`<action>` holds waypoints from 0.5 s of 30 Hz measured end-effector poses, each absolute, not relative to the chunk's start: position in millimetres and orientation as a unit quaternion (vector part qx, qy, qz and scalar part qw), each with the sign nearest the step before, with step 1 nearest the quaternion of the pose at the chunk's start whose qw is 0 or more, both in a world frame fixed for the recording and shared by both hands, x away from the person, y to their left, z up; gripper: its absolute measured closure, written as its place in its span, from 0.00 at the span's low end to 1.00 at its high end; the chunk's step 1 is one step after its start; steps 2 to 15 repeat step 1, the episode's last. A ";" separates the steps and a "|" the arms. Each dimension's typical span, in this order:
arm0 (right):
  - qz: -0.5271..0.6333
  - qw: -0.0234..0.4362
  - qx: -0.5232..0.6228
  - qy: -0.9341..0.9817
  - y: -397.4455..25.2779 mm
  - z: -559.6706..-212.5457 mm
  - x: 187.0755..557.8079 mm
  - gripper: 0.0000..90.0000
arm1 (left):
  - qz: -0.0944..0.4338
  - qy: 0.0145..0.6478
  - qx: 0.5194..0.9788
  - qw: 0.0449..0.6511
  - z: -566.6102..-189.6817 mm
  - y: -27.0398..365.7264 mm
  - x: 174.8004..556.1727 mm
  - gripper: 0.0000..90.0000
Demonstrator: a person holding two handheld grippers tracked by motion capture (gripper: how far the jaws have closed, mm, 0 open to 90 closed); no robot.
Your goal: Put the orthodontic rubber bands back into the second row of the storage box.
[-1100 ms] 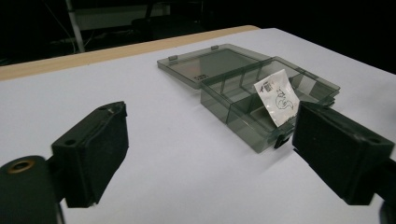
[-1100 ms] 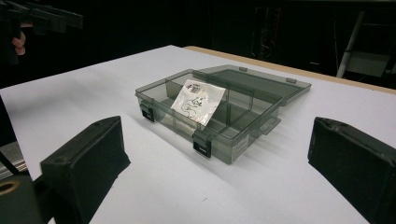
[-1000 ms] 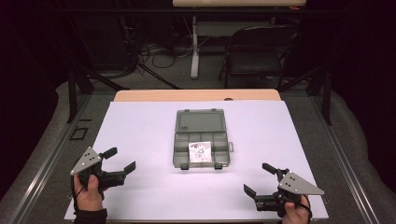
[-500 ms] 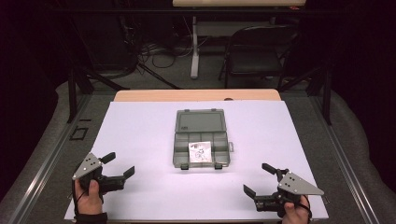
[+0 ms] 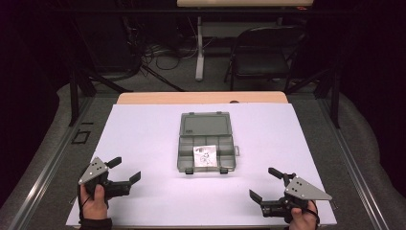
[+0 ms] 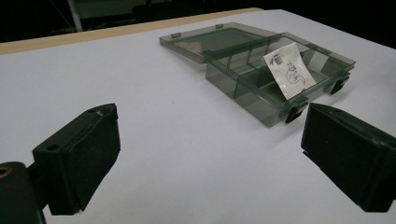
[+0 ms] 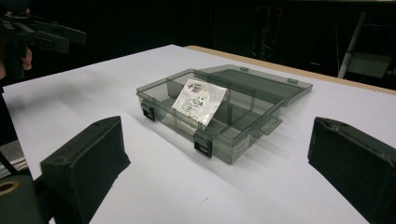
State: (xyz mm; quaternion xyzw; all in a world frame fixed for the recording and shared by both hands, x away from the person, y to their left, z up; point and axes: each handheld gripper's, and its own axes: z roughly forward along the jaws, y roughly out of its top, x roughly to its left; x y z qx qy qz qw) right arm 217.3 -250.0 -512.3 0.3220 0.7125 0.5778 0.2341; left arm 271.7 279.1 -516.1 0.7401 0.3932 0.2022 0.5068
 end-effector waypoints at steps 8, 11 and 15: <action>0.577 0.234 0.322 0.713 -250.2 -512.3 217.3 0.04 | 0.203 0.395 0.740 0.506 -516.9 279.2 272.5 0.06; 0.577 0.234 0.322 0.713 -250.2 -512.3 217.3 0.04 | 0.203 0.395 0.740 0.506 -516.9 279.2 272.5 0.06; 0.577 0.234 0.322 0.713 -250.2 -512.3 217.3 0.04 | 0.203 0.395 0.740 0.506 -516.9 279.2 272.5 0.06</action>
